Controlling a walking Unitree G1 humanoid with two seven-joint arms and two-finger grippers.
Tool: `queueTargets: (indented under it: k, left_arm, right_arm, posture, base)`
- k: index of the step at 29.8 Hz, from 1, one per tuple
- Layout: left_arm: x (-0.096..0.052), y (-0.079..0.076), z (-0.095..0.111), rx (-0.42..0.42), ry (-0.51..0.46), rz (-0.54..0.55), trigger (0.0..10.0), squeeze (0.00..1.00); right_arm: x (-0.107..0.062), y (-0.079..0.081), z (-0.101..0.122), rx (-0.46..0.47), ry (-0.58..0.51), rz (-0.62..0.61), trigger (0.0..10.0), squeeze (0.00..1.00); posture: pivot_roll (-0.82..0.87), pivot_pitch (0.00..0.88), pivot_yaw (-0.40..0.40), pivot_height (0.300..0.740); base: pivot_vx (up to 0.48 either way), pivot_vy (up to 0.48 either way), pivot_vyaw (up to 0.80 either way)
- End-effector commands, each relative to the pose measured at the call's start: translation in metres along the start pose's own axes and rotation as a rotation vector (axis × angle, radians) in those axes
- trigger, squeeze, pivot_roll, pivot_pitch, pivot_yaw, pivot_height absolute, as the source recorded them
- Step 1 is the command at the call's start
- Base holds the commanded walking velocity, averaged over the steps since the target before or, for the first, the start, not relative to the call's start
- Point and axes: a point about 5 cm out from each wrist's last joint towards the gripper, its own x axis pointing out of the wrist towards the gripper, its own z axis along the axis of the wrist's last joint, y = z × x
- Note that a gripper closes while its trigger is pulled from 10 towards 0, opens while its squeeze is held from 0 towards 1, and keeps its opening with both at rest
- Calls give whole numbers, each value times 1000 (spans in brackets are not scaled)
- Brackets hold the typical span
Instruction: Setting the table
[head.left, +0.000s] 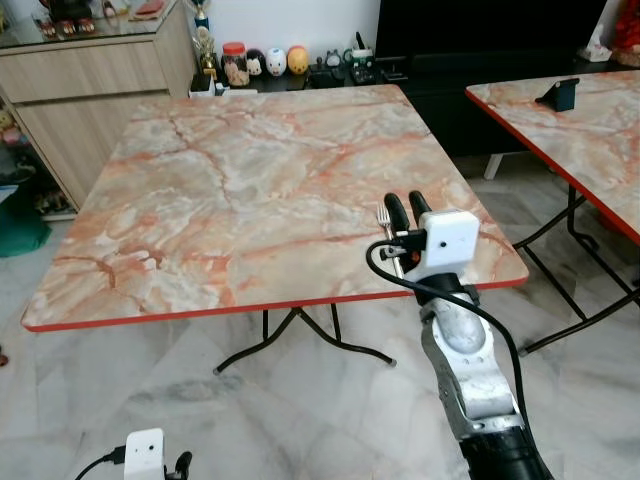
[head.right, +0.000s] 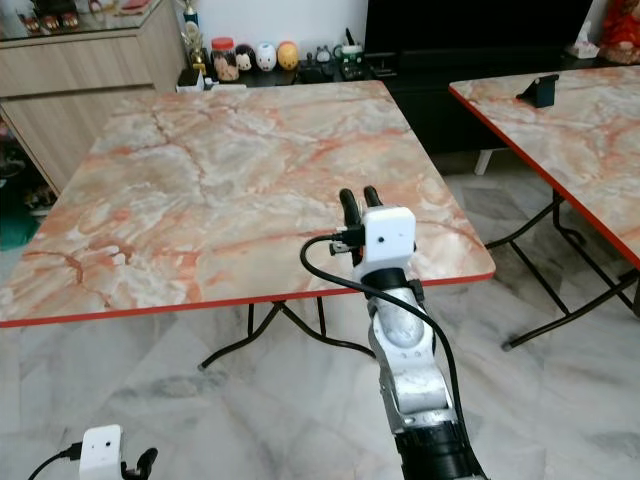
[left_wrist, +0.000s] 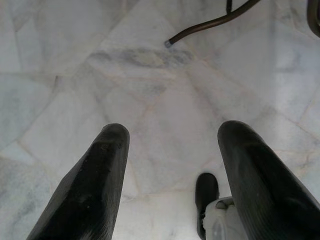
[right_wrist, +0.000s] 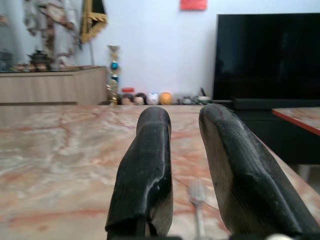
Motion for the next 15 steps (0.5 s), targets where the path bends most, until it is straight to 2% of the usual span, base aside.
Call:
queueTargets:
  k: [1, 6, 9, 12, 15]
  left_arm:
    - [0, 2, 0, 12, 5, -6, 10000, 0]
    - [1, 2, 1, 19, 5, -13, 10000, 0]
    - [1, 2, 2, 27, 5, -15, 10000, 0]
    - [1, 1, 2, 30, 7, -14, 10000, 0]
    - [1, 1, 3, 29, 6, -15, 10000, 0]
  right_arm:
    - [0, -2, 4, 2, -12, -6, 10000, 0]
    - [-2, -1, 2, -21, 2, -4, 10000, 0]
    - [-4, 2, 2, -39, 4, 16, 10000, 0]
    - [-4, 1, 0, -22, 18, 1, 10000, 0]
    - [-5, -1, 0, -17, 20, -7, 10000, 0]
  posture:
    - [-104, 0, 46, 732]
    - [-104, 0, 48, 732]
    - [-106, 0, 50, 732]
    - [-103, 0, 48, 732]
    - [-105, 0, 49, 732]
  base:
    - [0, 0, 0]
    - [0, 0, 0]
    - [0, 0, 719]
    - [247, 0, 500]
    - [255, 0, 0]
